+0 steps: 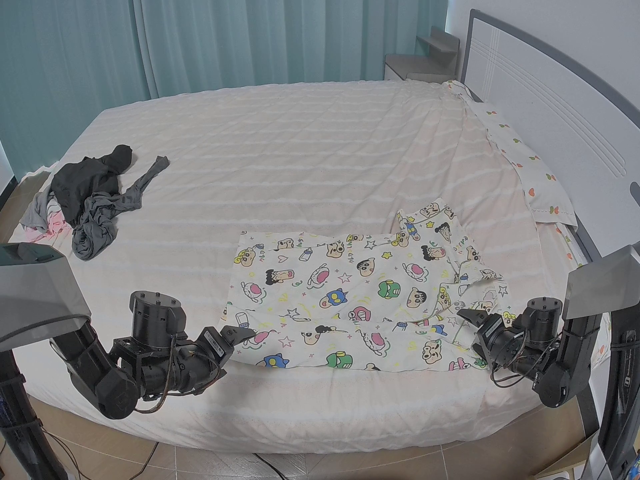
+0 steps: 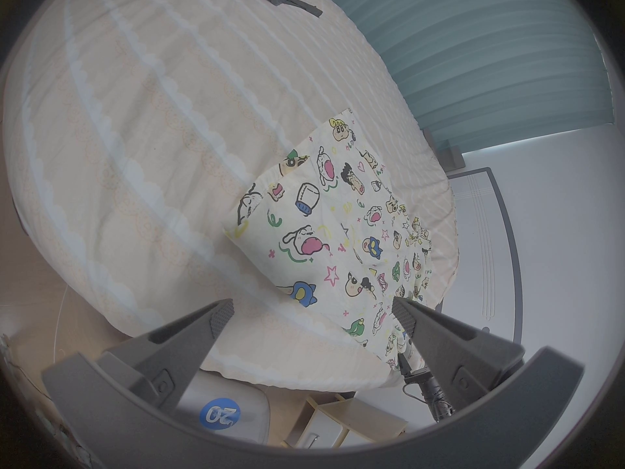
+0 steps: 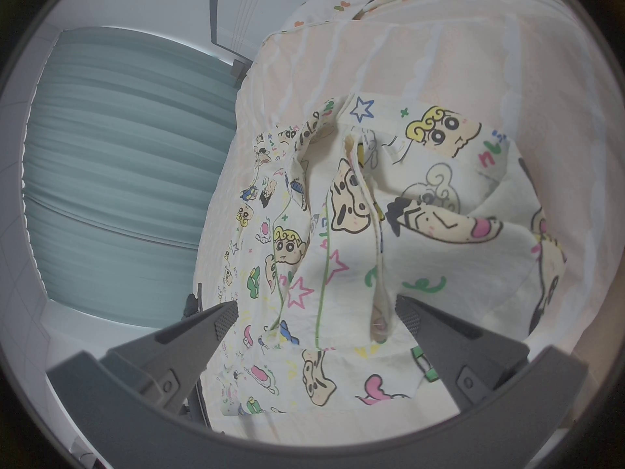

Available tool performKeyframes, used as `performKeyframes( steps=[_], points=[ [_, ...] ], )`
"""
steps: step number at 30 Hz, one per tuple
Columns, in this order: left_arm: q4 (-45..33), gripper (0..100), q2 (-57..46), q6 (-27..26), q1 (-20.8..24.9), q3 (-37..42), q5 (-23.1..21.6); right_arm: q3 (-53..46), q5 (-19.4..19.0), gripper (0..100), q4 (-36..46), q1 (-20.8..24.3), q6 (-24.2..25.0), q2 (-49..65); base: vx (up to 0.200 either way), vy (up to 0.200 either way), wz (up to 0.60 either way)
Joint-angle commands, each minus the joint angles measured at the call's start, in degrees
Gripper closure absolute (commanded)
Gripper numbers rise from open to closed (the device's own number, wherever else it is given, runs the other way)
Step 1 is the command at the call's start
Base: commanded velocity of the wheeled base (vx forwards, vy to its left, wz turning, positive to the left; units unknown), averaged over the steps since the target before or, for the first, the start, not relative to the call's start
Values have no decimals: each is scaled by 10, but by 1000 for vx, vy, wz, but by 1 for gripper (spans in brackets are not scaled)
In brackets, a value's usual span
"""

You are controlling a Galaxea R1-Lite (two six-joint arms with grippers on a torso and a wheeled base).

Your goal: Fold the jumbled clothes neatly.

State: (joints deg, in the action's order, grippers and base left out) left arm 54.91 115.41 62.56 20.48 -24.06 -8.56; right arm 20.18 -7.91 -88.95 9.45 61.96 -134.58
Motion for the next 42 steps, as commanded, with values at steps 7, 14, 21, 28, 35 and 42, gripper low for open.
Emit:
performKeyframes(
  steps=[7,14,21,28,35,42],
  points=[
    [0,0,2,0,0,-1,0,13,3,0,-8,8,16,-4,0,0,0],
    [0,0,2,0,0,-1,0,7,8,100,-8,8,15,-1,0,0,0],
    [0,0,2,0,0,-2,8,-1,10,100,-8,8,15,10,0,0,0],
    [0,0,2,1,0,-2,14,-4,33,100,-3,28,11,48,0,0,0],
    [0,0,1,1,0,-2,14,-12,56,100,19,46,-8,78,0,0,0],
    [0,0,1,1,0,-1,14,-15,84,100,78,51,-27,114,0,0,0]
  ],
)
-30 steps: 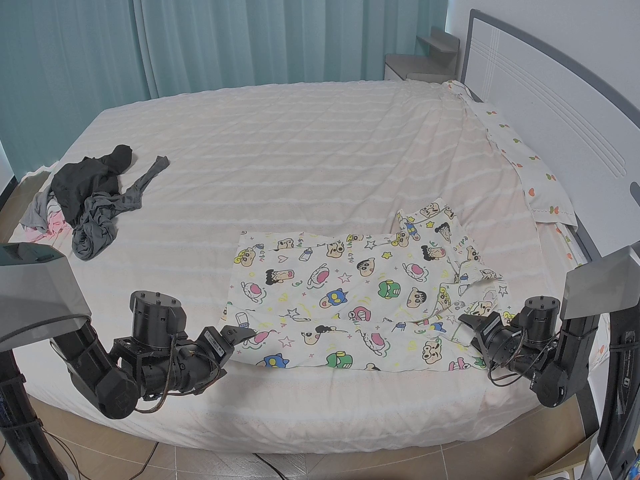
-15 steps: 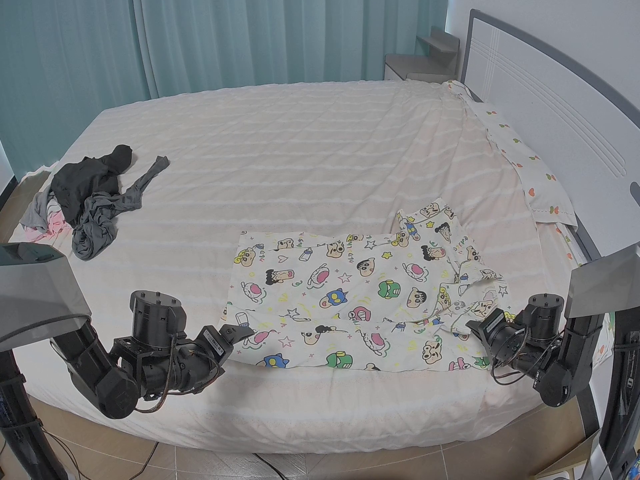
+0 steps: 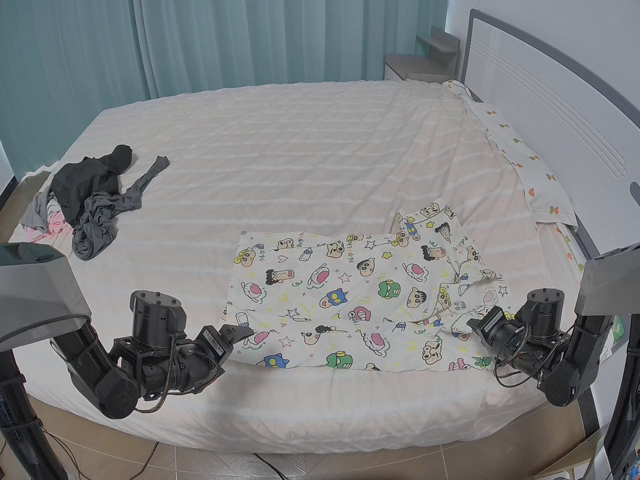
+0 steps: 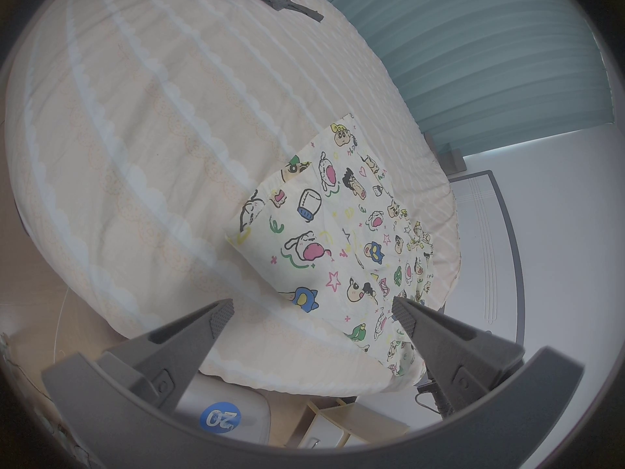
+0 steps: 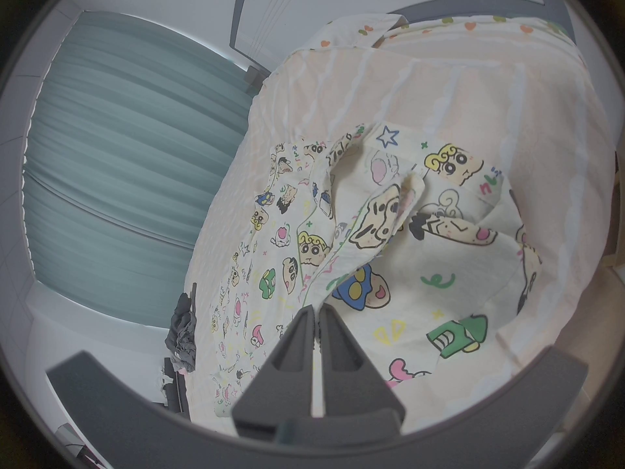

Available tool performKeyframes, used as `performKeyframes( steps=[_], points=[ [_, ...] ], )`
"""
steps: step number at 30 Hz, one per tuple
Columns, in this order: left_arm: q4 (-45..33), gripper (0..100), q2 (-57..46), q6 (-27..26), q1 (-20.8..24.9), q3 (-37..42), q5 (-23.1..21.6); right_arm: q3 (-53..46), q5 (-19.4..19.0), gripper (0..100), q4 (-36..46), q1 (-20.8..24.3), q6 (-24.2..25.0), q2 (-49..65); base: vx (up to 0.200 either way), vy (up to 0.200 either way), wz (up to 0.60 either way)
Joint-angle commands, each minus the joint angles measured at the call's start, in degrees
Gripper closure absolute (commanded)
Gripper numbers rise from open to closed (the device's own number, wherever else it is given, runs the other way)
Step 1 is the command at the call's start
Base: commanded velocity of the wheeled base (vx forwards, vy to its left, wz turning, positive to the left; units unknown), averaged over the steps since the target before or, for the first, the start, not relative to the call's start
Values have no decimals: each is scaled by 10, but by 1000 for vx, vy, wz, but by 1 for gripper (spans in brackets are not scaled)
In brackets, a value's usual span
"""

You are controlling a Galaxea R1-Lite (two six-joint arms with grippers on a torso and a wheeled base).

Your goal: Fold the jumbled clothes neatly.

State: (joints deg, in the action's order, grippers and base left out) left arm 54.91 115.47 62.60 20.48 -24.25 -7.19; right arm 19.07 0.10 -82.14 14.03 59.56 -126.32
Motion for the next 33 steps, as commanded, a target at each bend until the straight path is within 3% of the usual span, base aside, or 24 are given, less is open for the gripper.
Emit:
performKeyframes(
  steps=[1,14,22,33],
  points=[
    [0,0,0,0,0,1,0,-3,6,100,22,8,-8,40,0,0,0],
    [0,0,-1,0,0,2,0,-18,53,100,66,64,-19,63,0,0,0],
    [0,0,-1,0,0,2,0,-25,103,100,78,79,-22,58,0,0,0],
    [0,0,-1,0,0,2,0,-40,105,100,78,95,-16,49,0,0,0]
  ],
)
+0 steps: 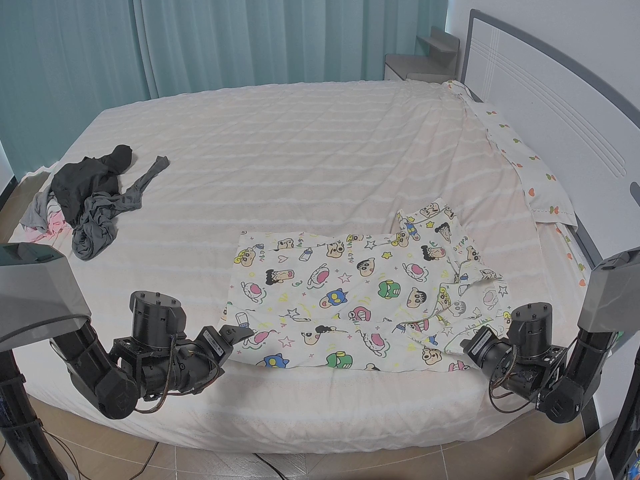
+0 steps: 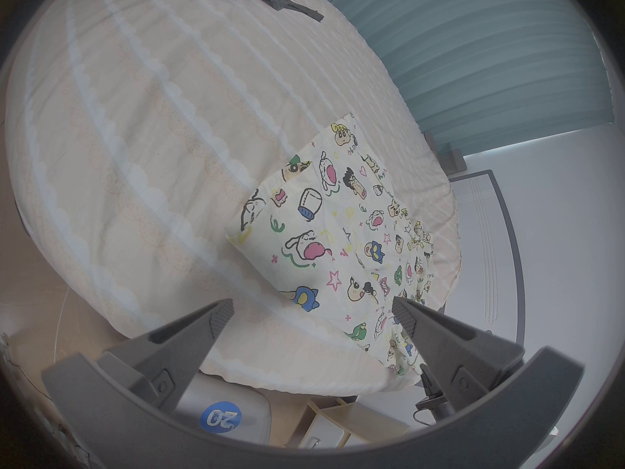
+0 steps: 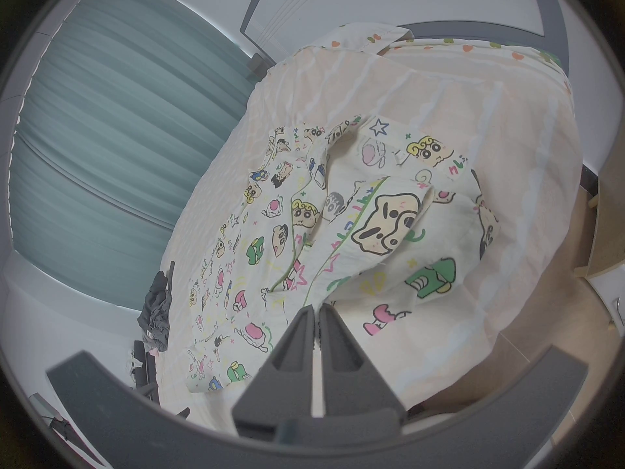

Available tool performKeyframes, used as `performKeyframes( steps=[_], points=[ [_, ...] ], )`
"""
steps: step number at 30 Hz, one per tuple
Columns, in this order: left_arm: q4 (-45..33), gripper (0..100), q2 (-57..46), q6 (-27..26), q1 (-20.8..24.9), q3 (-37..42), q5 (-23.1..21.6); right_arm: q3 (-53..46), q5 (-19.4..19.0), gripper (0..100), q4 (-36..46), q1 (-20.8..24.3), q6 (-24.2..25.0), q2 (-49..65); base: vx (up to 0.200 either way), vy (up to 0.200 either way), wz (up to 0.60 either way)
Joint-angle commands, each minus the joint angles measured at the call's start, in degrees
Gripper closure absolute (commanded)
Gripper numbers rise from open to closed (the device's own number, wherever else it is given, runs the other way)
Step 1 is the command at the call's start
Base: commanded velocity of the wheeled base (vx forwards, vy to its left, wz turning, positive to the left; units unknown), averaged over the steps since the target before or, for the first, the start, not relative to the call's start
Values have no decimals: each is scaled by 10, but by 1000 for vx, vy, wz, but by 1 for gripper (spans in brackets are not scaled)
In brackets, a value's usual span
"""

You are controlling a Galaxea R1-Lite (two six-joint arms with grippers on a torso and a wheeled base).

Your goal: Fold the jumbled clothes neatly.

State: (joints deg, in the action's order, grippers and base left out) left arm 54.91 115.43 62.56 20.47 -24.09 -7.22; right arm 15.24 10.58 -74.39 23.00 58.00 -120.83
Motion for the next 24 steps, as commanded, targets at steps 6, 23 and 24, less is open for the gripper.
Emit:
performKeyframes(
  steps=[6,23,24],
  points=[
    [0,0,0,0,0,0,0,3,1,100,-1,14,11,-26,0,0,0],
    [0,0,1,0,0,-1,0,-25,-7,0,-7,19,40,2,0,0,0],
    [0,0,1,0,0,-1,0,-25,-7,0,-7,19,40,2,0,0,0]
  ],
)
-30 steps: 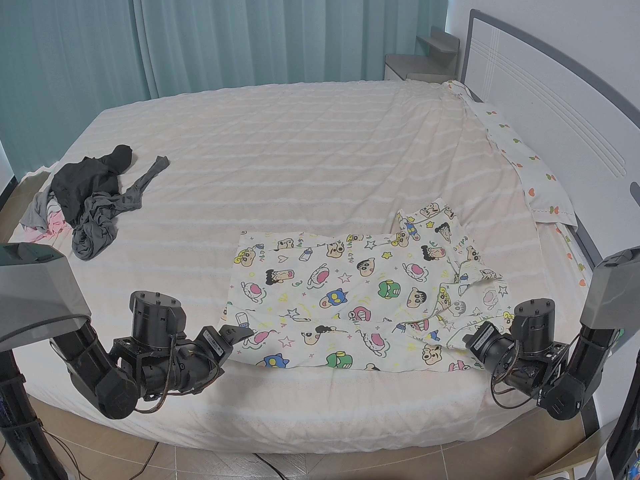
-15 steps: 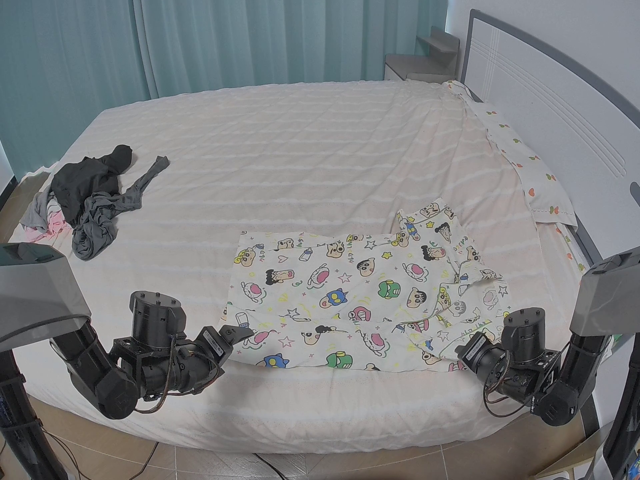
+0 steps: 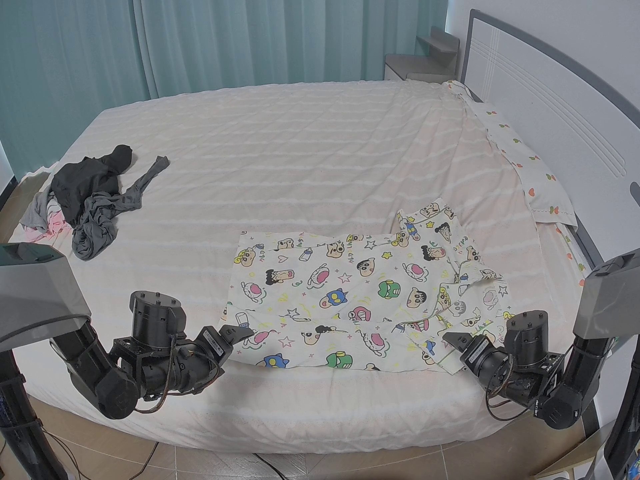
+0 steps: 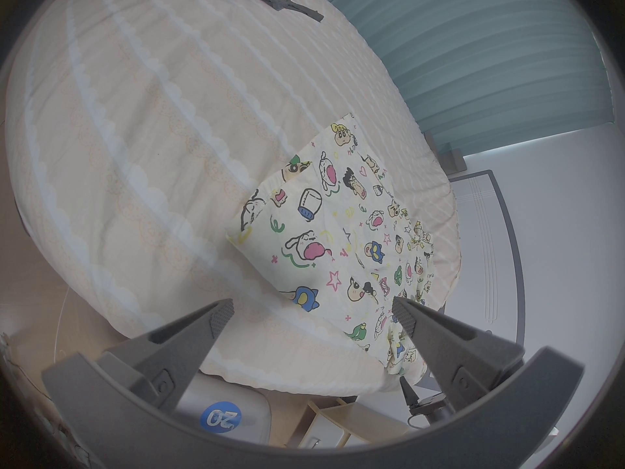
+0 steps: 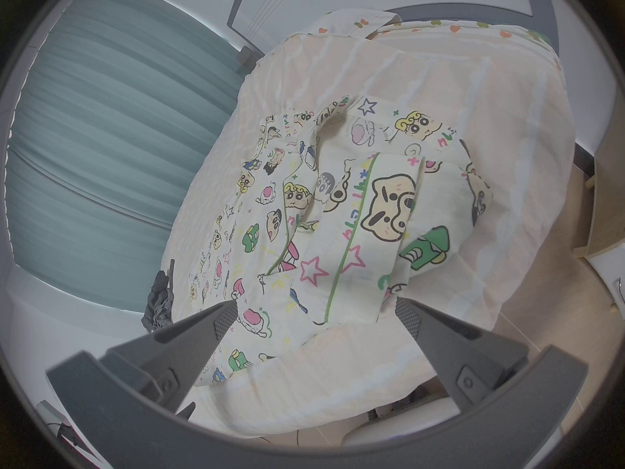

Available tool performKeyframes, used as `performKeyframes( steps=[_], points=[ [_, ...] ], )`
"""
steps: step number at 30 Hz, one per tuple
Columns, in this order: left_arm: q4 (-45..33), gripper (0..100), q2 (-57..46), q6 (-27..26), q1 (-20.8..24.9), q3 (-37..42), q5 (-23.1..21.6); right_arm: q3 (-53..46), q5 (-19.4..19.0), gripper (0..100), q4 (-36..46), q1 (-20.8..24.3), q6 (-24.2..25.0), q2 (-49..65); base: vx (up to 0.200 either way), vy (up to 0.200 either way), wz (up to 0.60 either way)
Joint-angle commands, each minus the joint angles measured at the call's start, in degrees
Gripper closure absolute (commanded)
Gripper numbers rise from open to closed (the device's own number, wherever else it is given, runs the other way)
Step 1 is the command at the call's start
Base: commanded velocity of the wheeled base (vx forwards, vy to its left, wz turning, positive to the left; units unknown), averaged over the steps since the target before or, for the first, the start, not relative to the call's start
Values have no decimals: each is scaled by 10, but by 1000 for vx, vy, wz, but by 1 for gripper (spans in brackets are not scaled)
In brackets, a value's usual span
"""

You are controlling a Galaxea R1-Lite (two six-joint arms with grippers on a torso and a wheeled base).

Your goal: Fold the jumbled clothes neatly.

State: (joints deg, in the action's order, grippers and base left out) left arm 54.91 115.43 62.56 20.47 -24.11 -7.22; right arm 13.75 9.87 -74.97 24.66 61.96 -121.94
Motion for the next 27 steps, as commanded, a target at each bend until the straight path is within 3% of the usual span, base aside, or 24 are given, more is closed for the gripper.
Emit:
performKeyframes(
  steps=[1,6,11,16,18,19,21,27],
  points=[
    [0,0,1,0,0,0,0,-24,1,0,-2,-1,0,22,0,0,0],
    [0,0,1,0,0,0,0,-50,-12,0,-23,-62,-39,41,0,0,0],
    [0,0,1,0,0,0,0,-72,-107,0,-59,-146,-130,40,0,0,0],
    [0,0,1,0,0,0,0,-71,-183,0,-68,-191,-210,25,0,0,0],
    [0,0,1,0,0,0,0,-70,-188,0,-69,-196,-227,20,0,0,0],
    [0,0,1,0,0,0,0,-60,-195,0,-69,-206,-272,2,0,0,0],
    [0,0,1,0,0,0,0,-46,-195,0,-69,-214,-297,-14,0,0,0],
    [0,0,2,0,0,1,0,-1,-195,0,-69,-223,-311,-55,0,0,0]
  ],
)
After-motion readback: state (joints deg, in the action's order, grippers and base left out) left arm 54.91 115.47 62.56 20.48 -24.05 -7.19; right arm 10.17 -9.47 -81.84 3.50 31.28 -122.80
